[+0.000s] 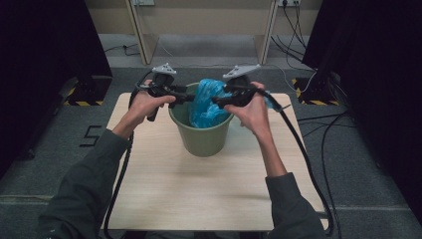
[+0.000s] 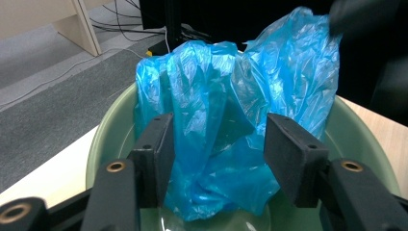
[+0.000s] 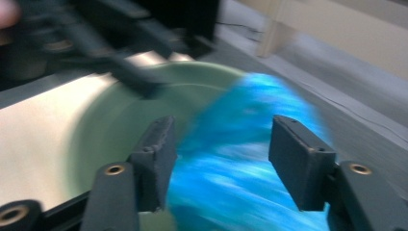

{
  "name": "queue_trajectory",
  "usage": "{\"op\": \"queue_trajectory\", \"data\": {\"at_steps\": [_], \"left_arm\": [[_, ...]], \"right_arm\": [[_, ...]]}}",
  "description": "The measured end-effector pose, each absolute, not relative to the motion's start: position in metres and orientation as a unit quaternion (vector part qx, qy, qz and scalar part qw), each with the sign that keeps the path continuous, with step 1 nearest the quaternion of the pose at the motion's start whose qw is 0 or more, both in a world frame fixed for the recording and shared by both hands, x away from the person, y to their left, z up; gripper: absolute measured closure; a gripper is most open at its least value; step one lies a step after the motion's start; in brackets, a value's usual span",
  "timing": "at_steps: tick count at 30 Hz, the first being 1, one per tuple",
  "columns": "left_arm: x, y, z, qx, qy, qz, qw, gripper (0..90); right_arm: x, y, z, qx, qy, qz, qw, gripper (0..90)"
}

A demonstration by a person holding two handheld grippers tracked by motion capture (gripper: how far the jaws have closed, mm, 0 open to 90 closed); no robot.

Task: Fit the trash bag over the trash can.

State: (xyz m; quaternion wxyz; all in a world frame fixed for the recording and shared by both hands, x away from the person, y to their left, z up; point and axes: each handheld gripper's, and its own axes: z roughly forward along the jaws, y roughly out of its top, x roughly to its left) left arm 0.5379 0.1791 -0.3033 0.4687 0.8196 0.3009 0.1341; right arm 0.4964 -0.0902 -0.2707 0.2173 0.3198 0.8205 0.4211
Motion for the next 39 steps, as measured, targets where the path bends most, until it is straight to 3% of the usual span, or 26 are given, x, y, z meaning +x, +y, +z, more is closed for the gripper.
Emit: {"op": "queue_trajectory", "data": {"at_steps": [2, 10, 12, 17, 19, 24, 31, 39], "left_arm": [[0.539, 0.18, -0.305, 0.818, 0.303, 0.131, 0.47, 43.1], [0.54, 0.178, -0.304, 0.818, 0.305, 0.133, 0.47, 41.5], [0.54, 0.179, -0.304, 0.817, 0.305, 0.133, 0.471, 40.6], [0.539, 0.181, -0.302, 0.815, 0.306, 0.13, 0.475, 40.1], [0.539, 0.181, -0.302, 0.814, 0.307, 0.13, 0.476, 40.1], [0.54, 0.186, -0.297, 0.8, 0.32, 0.127, 0.491, 37.3], [0.541, 0.175, -0.295, 0.796, 0.326, 0.116, 0.496, 33.3], [0.543, 0.143, -0.295, 0.804, 0.317, 0.097, 0.493, 31.7]], "right_arm": [[0.512, -0.11, -0.274, 0.382, 0.804, 0.386, 0.24, 37.4], [0.546, -0.126, -0.31, 0.446, 0.791, 0.382, 0.17, 38.6], [0.552, -0.123, -0.319, 0.43, 0.802, 0.393, 0.134, 53.3], [0.557, -0.12, -0.315, 0.395, 0.81, 0.401, 0.164, 86.8], [0.556, -0.117, -0.308, 0.384, 0.809, 0.409, 0.178, 89.7], [0.54, -0.096, -0.294, 0.325, 0.82, 0.419, 0.213, 89.9], [0.492, -0.063, -0.309, 0.236, 0.857, 0.408, 0.209, 89.9], [0.466, -0.063, -0.318, 0.225, 0.865, 0.399, 0.206, 88.6]]}}
